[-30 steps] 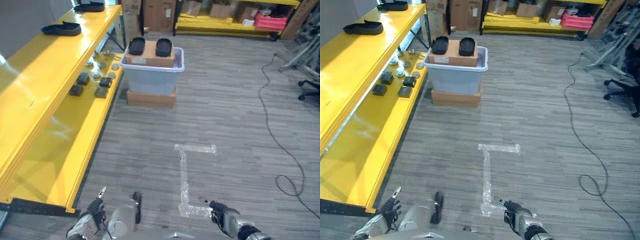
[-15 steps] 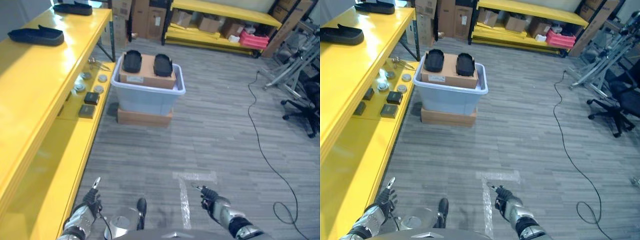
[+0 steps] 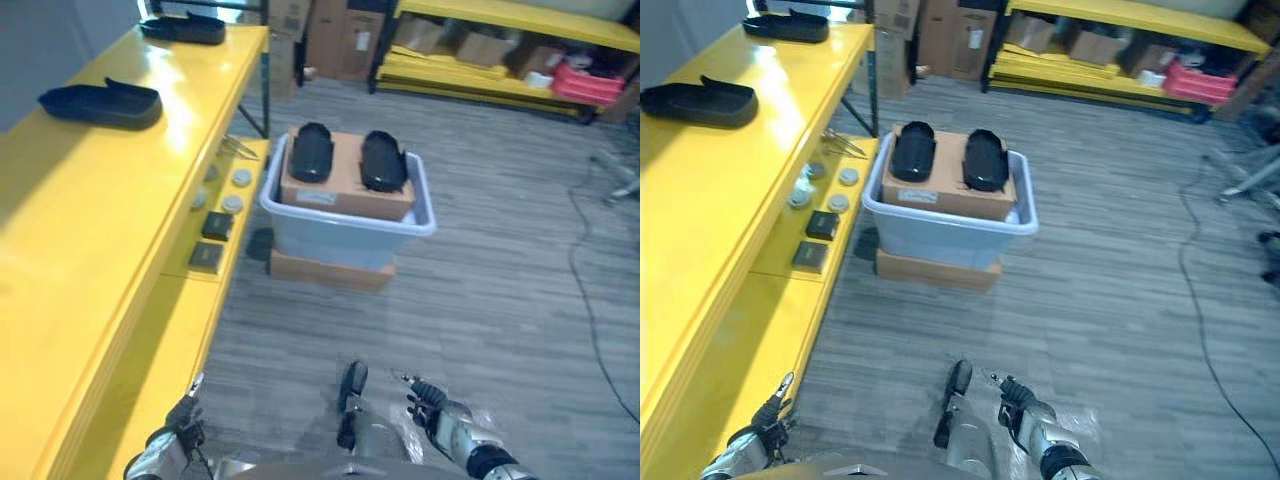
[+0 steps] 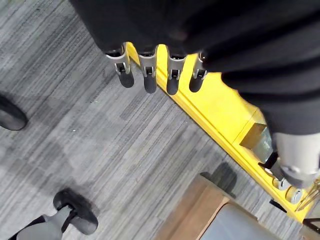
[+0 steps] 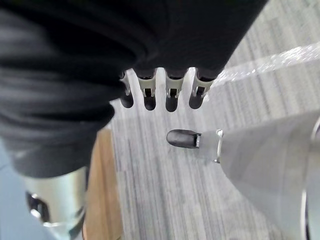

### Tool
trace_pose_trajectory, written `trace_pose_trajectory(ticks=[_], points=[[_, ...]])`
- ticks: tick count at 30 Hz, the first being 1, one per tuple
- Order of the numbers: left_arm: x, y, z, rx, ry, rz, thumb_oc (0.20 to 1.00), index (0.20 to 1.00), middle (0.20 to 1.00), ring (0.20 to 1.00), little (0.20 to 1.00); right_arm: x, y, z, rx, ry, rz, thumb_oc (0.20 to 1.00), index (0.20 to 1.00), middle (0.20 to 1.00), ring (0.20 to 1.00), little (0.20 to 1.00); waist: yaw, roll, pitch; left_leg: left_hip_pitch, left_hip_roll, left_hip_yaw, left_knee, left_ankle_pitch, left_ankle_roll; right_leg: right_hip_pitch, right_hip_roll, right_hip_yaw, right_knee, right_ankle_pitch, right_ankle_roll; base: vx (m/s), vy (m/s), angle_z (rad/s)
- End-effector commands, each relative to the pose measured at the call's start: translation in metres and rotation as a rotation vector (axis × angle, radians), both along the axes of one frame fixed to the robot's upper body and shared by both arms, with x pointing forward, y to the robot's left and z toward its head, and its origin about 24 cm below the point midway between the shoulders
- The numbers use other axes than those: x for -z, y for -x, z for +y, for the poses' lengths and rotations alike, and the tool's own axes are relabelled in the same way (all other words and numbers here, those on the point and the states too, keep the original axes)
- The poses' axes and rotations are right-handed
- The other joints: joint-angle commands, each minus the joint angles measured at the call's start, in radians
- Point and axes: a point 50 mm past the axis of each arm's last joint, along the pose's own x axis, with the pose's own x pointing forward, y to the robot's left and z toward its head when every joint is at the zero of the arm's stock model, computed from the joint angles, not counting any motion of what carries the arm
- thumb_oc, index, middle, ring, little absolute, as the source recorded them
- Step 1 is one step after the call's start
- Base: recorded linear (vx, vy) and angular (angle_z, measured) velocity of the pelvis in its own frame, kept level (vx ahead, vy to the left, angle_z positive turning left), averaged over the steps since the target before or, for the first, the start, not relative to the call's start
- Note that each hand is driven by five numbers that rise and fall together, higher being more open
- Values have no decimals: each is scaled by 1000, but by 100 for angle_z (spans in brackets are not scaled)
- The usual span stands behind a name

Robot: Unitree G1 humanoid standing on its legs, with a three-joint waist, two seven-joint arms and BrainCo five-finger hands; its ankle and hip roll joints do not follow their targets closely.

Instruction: Move parts from the plastic box to the shelf.

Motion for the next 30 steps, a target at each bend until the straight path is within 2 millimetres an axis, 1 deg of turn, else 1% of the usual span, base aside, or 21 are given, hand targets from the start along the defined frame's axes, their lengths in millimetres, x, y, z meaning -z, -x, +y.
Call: trace_pose_trajectory(ticks=[1, 2, 3, 5, 6, 8, 9, 10, 11, 12, 14, 16, 17, 18, 19, 20, 22, 24, 26, 27, 30], points=[[-7, -15, 2, 91, -37, -71, 1000, 1000, 1000, 1000, 1000, -7, -9, -15, -20, 48, -43, 1000, 1000, 1000, 1000, 1000, 56, -52, -33, -99, 255, 13, -140, 4, -19, 145, -242, 86, -141, 92, 437, 630, -339, 112], [-5, -15, -2, 67, -15, -65, 1000, 1000, 1000, 1000, 1000, -9, -13, -14, -49, 61, -42, 1000, 1000, 1000, 1000, 1000, 54, -57, -46, -78, 321, 31, -128, 48, -55, 156, -222, 74, -89, 72, 418, 491, -283, 124], [-5, -15, -3, 64, -11, -64, 1000, 1000, 1000, 1000, 1000, -10, -14, -14, -57, 61, -43, 1000, 1000, 1000, 1000, 1000, 53, -57, -48, -81, 339, 35, -118, 69, -63, 158, -214, 71, -76, 65, 410, 471, -315, 96], [-4, -18, -9, 49, 15, -64, 1000, 1000, 1000, 1000, 1000, -12, -19, -13, -80, 67, -51, 1000, 1000, 1000, 1000, 1000, 54, -61, -44, -131, 411, 49, -30, 195, -89, 191, -166, 52, -70, 26, 365, 304, -295, 2], [-4, -18, -11, 40, 23, -60, 1000, 1000, 1000, 1000, 1000, -13, -20, -13, -95, 73, -49, 1000, 1000, 1000, 1000, 1000, 55, -63, -42, -160, 431, 47, 18, 233, -95, 206, -149, 45, -75, 13, 348, 228, -267, -59], [-3, -18, -13, 36, 27, -59, 1000, 1000, 1000, 1000, 1000, -13, -20, -14, -101, 79, -47, 1000, 1000, 1000, 1000, 1000, 56, -64, -40, -186, 440, 42, 59, 262, -99, 217, -136, 43, -80, 4, 335, 189, -213, -55], [-2, -19, -19, 38, 48, -61, 1000, 1000, 1000, 1000, 1000, -13, -19, -17, -107, 99, -40, 1000, 1000, 1000, 1000, 1000, 59, -65, -30, -253, 436, 24, 181, 321, -100, 242, -111, 44, -96, -10, 307, 225, -219, -11], [-2, -21, -21, 48, 49, -64, 1000, 1000, 1000, 1000, 1000, -13, -19, -19, -103, 103, -39, 1000, 1000, 1000, 1000, 1000, 62, -66, -26, -276, 421, 17, 207, 319, -94, 248, -108, 45, -102, -12, 302, 263, -230, -12], [-4, -25, -25, 68, 55, -66, 1000, 1000, 1000, 1000, 1000, -14, -18, -24, -88, 113, -38, 1000, 1000, 1000, 1000, 1000, 69, -62, -17, -327, 378, 8, 252, 306, -81, 260, -100, 46, -121, -15, 297, 153, -72, -31], [-4, -28, -28, 78, 59, -64, 1000, 1000, 1000, 1000, 1000, -14, -18, -27, -76, 118, -38, 1000, 1000, 1000, 1000, 1000, 76, -57, -10, -351, 330, 14, 245, 279, -73, 270, -94, 47, -139, -19, 298, 177, -28, -18], [-4, -28, -32, 98, 60, -55, 1000, 1000, 1000, 1000, 1000, -15, -19, -27, -37, 111, -37, 1000, 1000, 1000, 1000, 1000, 89, -41, -2, -347, 246, 54, 128, 227, -60, 287, -86, 41, -159, -20, 312, 156, 71, 1], [-3, -26, -33, 119, 58, -48, 1000, 1000, 1000, 1000, 1000, -13, -18, -25, -15, 110, -31, 1000, 1000, 1000, 1000, 1000, 97, -23, -2, -364, 173, 88, 7, 228, -55, 296, -77, 37, -159, -23, 326, 107, 113, 3], [-3, -25, -33, 128, 56, -45, 1000, 1000, 1000, 1000, 1000, -12, -17, -23, -8, 108, -28, 1000, 1000, 1000, 1000, 1000, 104, -16, 3, -382, 144, 95, -18, 235, -53, 310, -72, 43, -159, -23, 330, 73, 104, 17], [-3, -24, -31, 136, 55, -43, 1000, 1000, 1000, 1000, 1000, -11, -16, -21, -7, 108, -26, 1000, 1000, 1000, 1000, 1000, 105, -13, 4, -394, 128, 96, -26, 228, -47, 315, -69, 48, -159, -23, 332, 51, 71, 33], [-3, -23, -31, 140, 54, -42, 1000, 1000, 1000, 1000, 1000, -11, -16, -21, -7, 107, -25, 1000, 1000, 1000, 1000, 1000, 106, -13, 4, -395, 125, 97, -26, 225, -45, 317, -69, 49, -159, -24, 333, 53, 108, 25], [-2, -20, -30, 157, 49, -33, 1000, 1000, 1000, 1000, 1000, -10, -14, -16, -7, 102, -20, 1000, 1000, 1000, 1000, 1000, 108, -13, -6, -380, 108, 89, -70, 192, -25, 316, -66, 50, -159, -24, 336, 49, 112, 3], [1, -12, -30, 168, 33, -10, 1000, 1000, 1000, 1000, 1000, -8, -14, -7, -30, 92, -14, 1000, 1000, 1000, 1000, 1000, 116, -11, -21, -357, 89, 64, -107, 189, -16, 313, -49, 51, -149, -34, 331, 36, 90, -24], [3, -6, -29, 167, 9, 6, 1000, 1000, 1000, 1000, 1000, -6, -11, 0, -49, 69, -15, 1000, 1000, 1000, 1000, 1000, 117, -8, -25, -341, 89, 60, -121, 189, -8, 310, -37, 46, -107, -58, 326, 16, 2, -63], [4, -1, -22, 148, -24, 13, 1000, 1000, 1000, 1000, 1000, -5, -8, 6, -64, 53, -24, 1000, 1000, 1000, 1000, 1000, 107, 3, -27, -316, 99, 44, -140, 191, 5, 289, -33, 57, -18, -96, 321, 6, -41, -50], [4, 1, -20, 141, -30, 14, 1000, 1000, 1000, 1000, 1000, -5, -8, 8, -69, 48, -27, 1000, 1000, 1000, 1000, 1000, 104, 7, -27, -308, 103, 35, -145, 191, 9, 281, -45, 63, 10, -104, 324, -2, -88, -23], [0, -3, -11, 150, -43, -6, 1000, 1000, 1000, 1000, 1000, -6, -11, 15, -96, 37, -57, 1000, 1000, 1000, 1000, 1000, 99, 19, -20, -277, 129, 22, -178, 184, 29, 235, -148, 81, 58, -58, 373, -18, -189, -36]])
